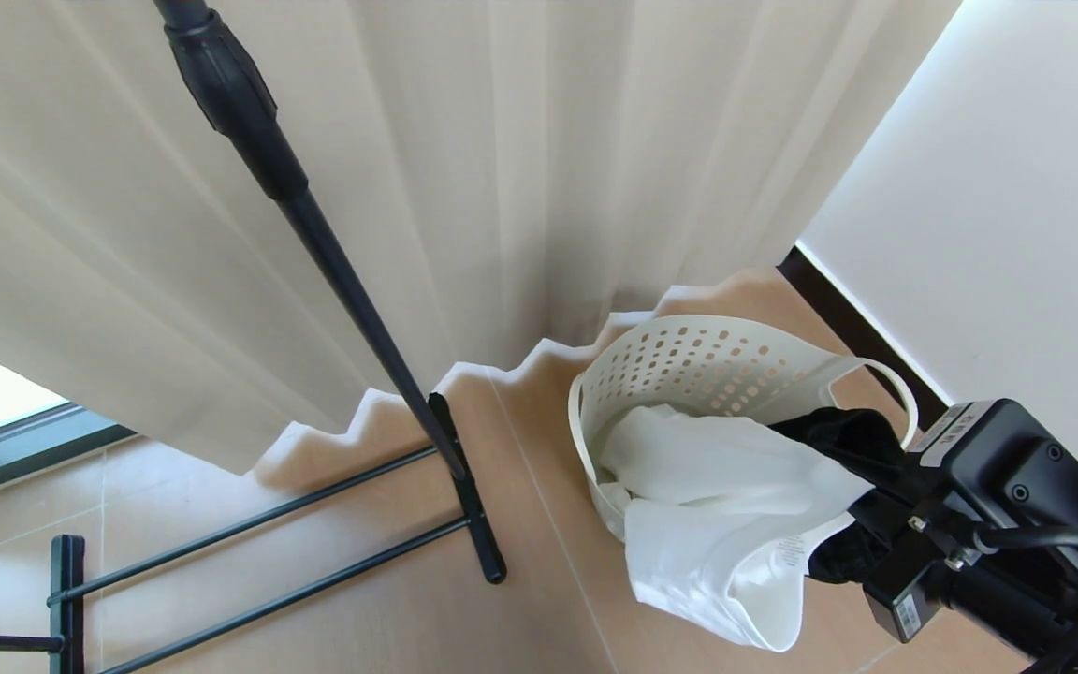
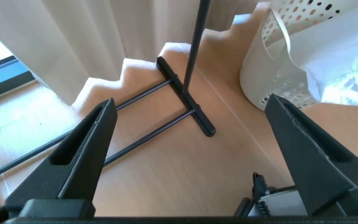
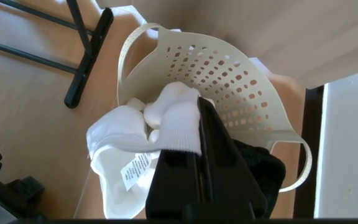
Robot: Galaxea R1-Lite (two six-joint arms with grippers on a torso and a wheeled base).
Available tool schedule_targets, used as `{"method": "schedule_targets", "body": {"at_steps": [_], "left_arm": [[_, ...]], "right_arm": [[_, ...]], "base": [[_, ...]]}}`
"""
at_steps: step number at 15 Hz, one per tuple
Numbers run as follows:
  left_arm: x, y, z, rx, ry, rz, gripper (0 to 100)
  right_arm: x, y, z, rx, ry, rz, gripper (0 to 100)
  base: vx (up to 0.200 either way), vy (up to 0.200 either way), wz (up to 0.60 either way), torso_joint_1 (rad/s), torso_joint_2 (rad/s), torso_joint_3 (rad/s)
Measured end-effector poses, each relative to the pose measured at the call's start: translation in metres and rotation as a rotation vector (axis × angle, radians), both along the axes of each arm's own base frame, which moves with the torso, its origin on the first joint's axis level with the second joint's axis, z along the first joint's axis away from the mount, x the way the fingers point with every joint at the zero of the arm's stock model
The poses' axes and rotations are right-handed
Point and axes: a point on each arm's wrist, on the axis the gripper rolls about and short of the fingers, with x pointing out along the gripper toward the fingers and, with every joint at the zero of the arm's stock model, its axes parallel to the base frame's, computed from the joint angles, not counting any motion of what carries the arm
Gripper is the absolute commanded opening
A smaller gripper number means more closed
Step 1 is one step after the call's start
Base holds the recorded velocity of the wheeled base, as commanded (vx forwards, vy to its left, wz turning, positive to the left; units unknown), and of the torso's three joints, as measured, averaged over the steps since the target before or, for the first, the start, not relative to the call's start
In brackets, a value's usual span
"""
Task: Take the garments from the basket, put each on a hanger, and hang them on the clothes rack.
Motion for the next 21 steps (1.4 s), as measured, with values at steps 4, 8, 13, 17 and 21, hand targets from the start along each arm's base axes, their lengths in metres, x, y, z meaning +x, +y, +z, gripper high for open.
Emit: {"method": "schedule_targets", "body": {"at_steps": [4, 8, 13, 17, 21], "left_arm": [[0.0, 0.0, 0.0, 0.0, 0.0, 0.0, 100], [0.0, 0.0, 0.0, 0.0, 0.0, 0.0, 100], [0.0, 0.0, 0.0001, 0.0, 0.0, 0.0, 100], [0.0, 0.0, 0.0001, 0.0, 0.0, 0.0, 100], [-0.0001, 0.0, 0.0002, 0.0, -0.001, 0.0, 100]], "right_arm": [[-0.0001, -0.0002, -0.0005, -0.001, 0.001, 0.0, 0], [-0.0012, -0.0011, -0.0018, -0.003, 0.005, 0.007, 0], [-0.0019, -0.0018, -0.0012, -0.002, 0.002, 0.013, 0], [-0.0016, -0.0023, -0.001, 0.0, 0.004, 0.019, 0], [0.0009, -0.0051, -0.0013, -0.031, -0.007, 0.005, 0]], "base": [[0.0, 0.0, 0.0, -0.002, 0.0, 0.203], [0.0, 0.0, 0.0, 0.001, 0.0, 0.2], [0.0, 0.0, 0.0, 0.001, 0.0, 0.207], [0.0, 0.0, 0.0, 0.004, 0.0, 0.188], [0.0, 0.0, 0.0, 0.024, -0.32, -0.082]]}}
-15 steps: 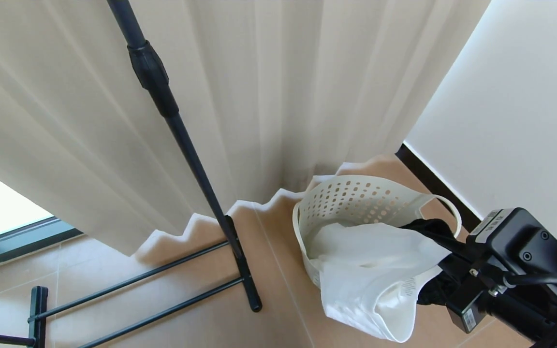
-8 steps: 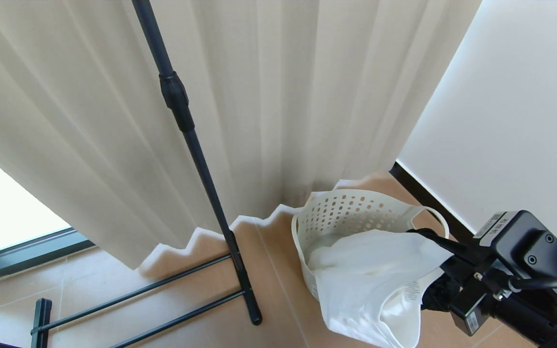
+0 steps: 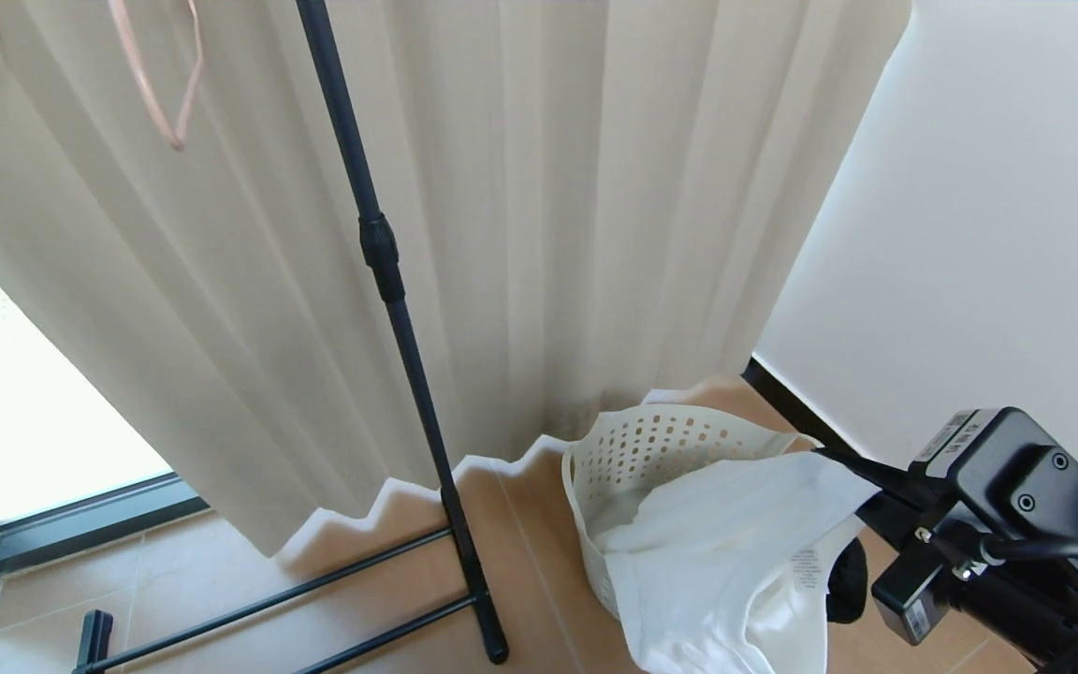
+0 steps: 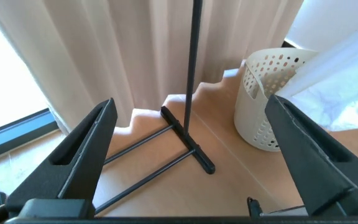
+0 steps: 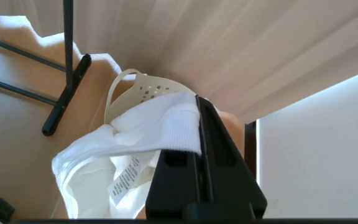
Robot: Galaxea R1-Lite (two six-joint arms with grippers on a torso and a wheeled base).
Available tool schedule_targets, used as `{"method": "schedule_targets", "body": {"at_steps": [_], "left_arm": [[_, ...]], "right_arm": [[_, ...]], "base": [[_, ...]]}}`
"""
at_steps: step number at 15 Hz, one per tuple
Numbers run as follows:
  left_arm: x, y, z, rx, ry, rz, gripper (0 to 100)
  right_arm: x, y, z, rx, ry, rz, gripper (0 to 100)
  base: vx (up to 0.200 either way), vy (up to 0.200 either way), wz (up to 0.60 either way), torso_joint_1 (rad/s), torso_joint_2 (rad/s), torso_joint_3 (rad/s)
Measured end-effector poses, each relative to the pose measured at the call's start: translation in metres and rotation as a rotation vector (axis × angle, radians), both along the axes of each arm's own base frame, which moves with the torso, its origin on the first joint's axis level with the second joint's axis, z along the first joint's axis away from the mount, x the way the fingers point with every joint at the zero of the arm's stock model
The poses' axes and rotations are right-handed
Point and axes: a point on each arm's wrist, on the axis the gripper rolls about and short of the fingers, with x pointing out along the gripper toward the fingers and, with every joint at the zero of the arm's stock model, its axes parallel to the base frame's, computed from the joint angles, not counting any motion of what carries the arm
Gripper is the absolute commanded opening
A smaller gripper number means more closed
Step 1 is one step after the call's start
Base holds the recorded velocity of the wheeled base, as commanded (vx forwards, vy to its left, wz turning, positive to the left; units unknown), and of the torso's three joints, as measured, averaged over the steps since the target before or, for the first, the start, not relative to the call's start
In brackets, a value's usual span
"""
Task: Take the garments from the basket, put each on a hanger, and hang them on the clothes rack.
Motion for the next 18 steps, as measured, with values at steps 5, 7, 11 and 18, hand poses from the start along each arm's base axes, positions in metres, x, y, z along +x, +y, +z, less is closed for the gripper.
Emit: {"method": "schedule_targets", "body": {"at_steps": [5, 7, 11, 18], "left_arm": [[0.0001, 0.0, -0.0002, 0.0, 0.001, 0.0, 100], [0.0001, 0.0, -0.0002, 0.0, 0.001, 0.0, 100], [0.0, 0.0, -0.0001, 0.0, 0.0, 0.0, 100], [0.0, 0.0, 0.0001, -0.003, -0.001, 0.001, 100]], "right_arm": [[-0.0001, -0.0007, -0.0024, -0.008, 0.006, 0.0, 0], [-0.0005, -0.0011, -0.003, -0.009, 0.007, 0.0, 0], [-0.0006, -0.0012, -0.004, -0.012, 0.01, 0.0, 0], [-0.0008, -0.0015, -0.0059, -0.018, 0.015, -0.001, 0]], "base": [[0.0, 0.0, 0.0, 0.1, -0.45, -0.152], [0.0, 0.0, 0.0, 0.132, -0.47, -0.144], [0.0, 0.0, 0.0, 0.151, -0.49, -0.183], [0.0, 0.0, 0.0, 0.196, -0.52, -0.318]]}}
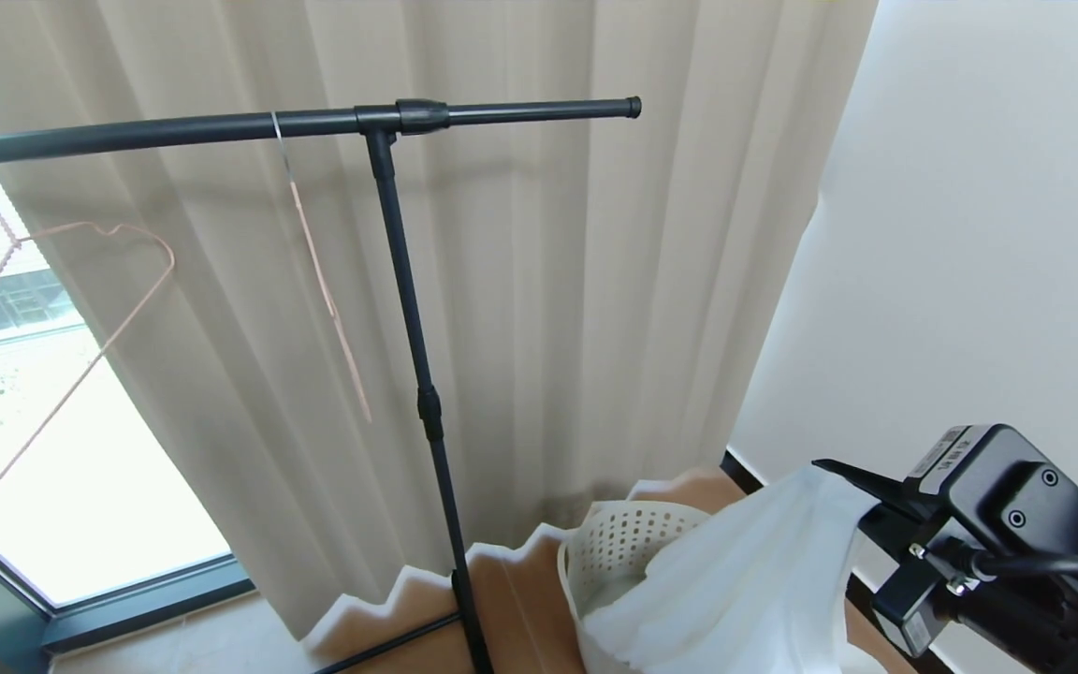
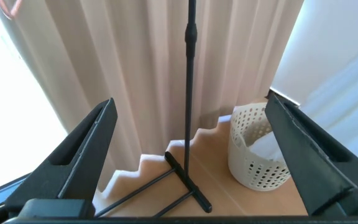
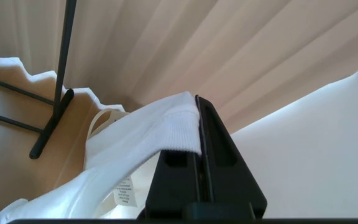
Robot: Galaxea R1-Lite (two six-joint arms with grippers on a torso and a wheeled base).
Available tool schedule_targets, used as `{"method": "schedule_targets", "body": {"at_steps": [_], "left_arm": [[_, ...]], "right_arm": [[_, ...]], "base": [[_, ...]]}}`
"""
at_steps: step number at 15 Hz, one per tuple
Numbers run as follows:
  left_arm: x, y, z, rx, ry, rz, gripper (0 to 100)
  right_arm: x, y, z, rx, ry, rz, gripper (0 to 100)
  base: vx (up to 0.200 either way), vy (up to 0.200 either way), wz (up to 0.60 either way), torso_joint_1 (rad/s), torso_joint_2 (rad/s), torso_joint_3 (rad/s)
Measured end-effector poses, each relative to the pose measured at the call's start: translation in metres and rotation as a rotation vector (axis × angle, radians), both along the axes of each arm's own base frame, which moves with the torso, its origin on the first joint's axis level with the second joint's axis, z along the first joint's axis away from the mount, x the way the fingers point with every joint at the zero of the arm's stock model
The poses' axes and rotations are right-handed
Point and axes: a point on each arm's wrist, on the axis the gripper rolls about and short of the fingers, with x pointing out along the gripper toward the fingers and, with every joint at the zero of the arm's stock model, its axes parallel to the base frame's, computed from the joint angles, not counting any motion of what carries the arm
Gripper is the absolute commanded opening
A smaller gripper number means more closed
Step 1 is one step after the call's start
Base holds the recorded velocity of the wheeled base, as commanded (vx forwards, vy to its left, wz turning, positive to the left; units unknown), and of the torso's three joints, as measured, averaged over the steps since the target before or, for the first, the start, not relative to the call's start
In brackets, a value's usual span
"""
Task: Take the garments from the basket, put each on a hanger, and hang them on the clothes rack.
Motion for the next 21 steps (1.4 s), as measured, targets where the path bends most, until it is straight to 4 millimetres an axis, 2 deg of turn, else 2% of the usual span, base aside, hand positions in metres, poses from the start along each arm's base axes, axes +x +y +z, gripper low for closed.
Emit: {"method": "schedule_targets", "body": {"at_steps": [9, 21], "left_arm": [[0.0, 0.0, -0.0001, 0.001, 0.0, 0.0, 100], [0.0001, 0.0001, -0.0003, 0.002, 0.0, 0.005, 100]], "right_arm": [[0.0, -0.0001, -0.0004, -0.001, 0.001, 0.0, 0], [0.0005, 0.0006, -0.0048, -0.017, 0.016, 0.0, 0]], "base": [[0.0, 0.0, 0.0, 0.236, -0.56, -0.325], [0.0, 0.0, 0.0, 0.169, -0.37, -0.203]]}}
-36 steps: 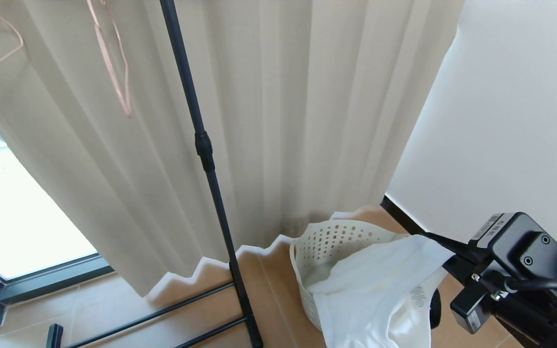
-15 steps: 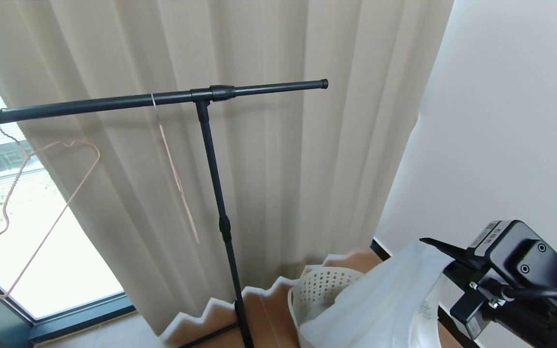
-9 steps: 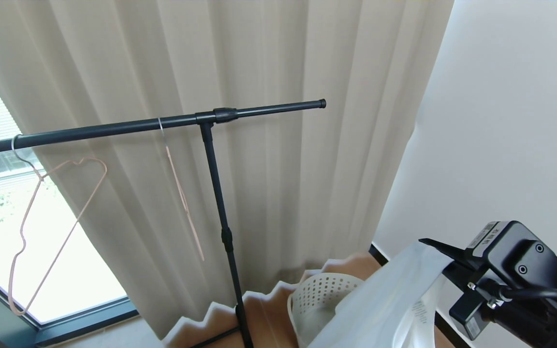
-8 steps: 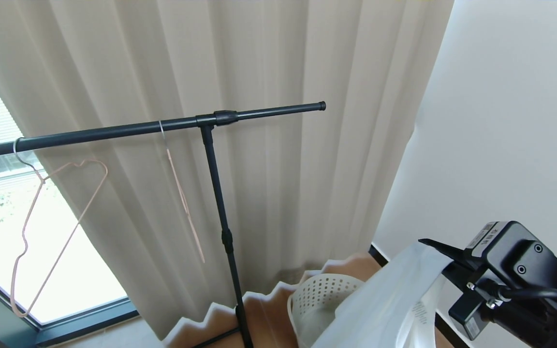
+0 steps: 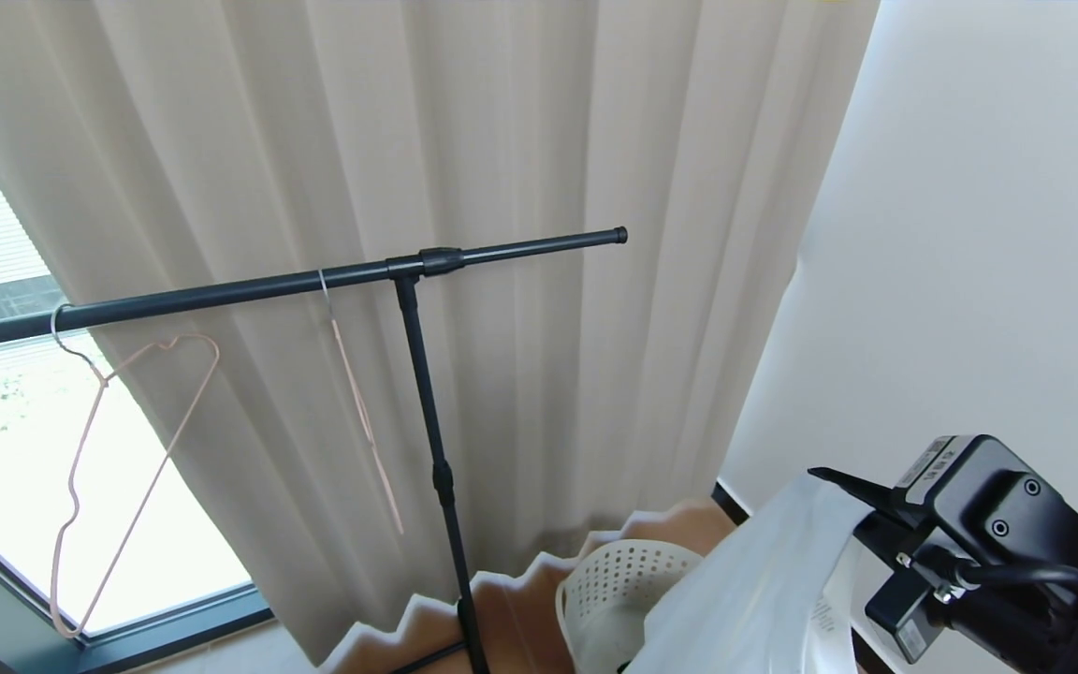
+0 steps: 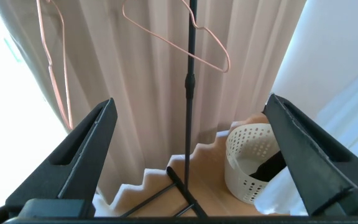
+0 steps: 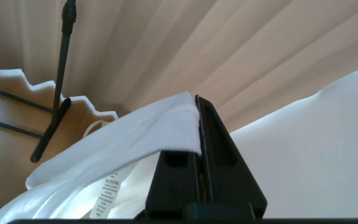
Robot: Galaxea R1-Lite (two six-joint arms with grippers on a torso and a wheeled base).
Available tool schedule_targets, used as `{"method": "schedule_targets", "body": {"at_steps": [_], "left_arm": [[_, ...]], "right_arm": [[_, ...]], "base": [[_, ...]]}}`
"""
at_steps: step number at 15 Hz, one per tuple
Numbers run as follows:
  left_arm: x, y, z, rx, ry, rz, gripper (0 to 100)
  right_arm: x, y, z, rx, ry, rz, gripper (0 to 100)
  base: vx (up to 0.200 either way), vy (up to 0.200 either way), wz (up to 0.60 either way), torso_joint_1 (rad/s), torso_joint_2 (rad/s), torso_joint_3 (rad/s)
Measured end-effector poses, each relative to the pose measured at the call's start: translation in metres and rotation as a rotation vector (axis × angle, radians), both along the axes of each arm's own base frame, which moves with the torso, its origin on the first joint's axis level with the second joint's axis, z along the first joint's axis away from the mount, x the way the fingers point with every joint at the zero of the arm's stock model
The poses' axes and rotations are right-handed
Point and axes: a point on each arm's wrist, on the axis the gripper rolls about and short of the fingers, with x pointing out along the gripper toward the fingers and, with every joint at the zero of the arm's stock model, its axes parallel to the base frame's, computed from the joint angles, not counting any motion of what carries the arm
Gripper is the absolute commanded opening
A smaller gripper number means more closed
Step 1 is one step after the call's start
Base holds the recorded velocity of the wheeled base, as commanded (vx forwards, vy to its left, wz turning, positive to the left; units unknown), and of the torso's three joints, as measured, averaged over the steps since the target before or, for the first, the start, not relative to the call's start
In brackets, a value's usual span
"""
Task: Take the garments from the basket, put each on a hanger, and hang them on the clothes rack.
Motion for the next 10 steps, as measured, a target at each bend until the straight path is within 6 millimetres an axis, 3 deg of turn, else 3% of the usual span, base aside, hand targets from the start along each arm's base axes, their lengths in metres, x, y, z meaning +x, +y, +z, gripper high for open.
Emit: {"method": "schedule_targets", "body": {"at_steps": [9, 10], "left_arm": [[0.0002, 0.0002, -0.0005, 0.004, 0.0, 0.011, 100], [0.0004, 0.0005, -0.0009, 0.003, 0.003, 0.025, 100]], "right_arm": [[0.0002, 0.0003, -0.0032, -0.01, 0.009, 0.001, 0], [0.0, 0.0003, -0.0032, -0.007, 0.011, 0.012, 0]], "base": [[0.0, 0.0, 0.0, 0.007, -0.01, -0.007], [0.0, 0.0, 0.6, 0.007, 0.0, 0.002]]}}
